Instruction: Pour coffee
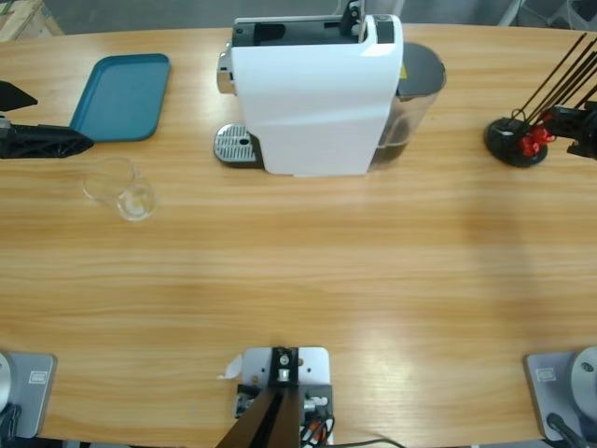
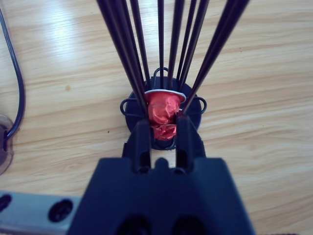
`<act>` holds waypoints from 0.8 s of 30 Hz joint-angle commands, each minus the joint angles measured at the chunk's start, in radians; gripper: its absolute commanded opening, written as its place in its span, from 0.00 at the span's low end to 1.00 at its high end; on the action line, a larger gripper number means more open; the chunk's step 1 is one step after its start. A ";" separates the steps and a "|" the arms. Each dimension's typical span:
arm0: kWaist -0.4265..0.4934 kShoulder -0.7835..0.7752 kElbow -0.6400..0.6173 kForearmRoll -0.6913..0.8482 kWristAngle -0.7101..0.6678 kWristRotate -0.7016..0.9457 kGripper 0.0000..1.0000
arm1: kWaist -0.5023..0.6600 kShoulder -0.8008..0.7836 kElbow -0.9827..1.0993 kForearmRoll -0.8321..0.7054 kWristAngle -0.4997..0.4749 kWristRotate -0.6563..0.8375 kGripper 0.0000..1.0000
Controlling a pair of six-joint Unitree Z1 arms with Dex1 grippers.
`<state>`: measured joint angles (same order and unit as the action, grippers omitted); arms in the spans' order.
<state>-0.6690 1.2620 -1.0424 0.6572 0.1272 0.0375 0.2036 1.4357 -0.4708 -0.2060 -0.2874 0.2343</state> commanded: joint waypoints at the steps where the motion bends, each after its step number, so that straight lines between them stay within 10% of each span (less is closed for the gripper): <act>1: -0.011 0.008 0.032 -0.008 -0.017 -0.007 0.99 | -0.007 -0.056 -0.005 -0.007 -0.006 -0.006 0.00; 24: -0.011 -0.015 0.077 -0.013 -0.026 -0.018 0.99 | -0.007 -0.173 -0.219 0.250 -0.041 -0.010 0.00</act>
<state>-0.6690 1.2602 -1.0055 0.6544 0.1120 0.0318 0.2036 1.2885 -0.6193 -0.0065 -0.2974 0.2343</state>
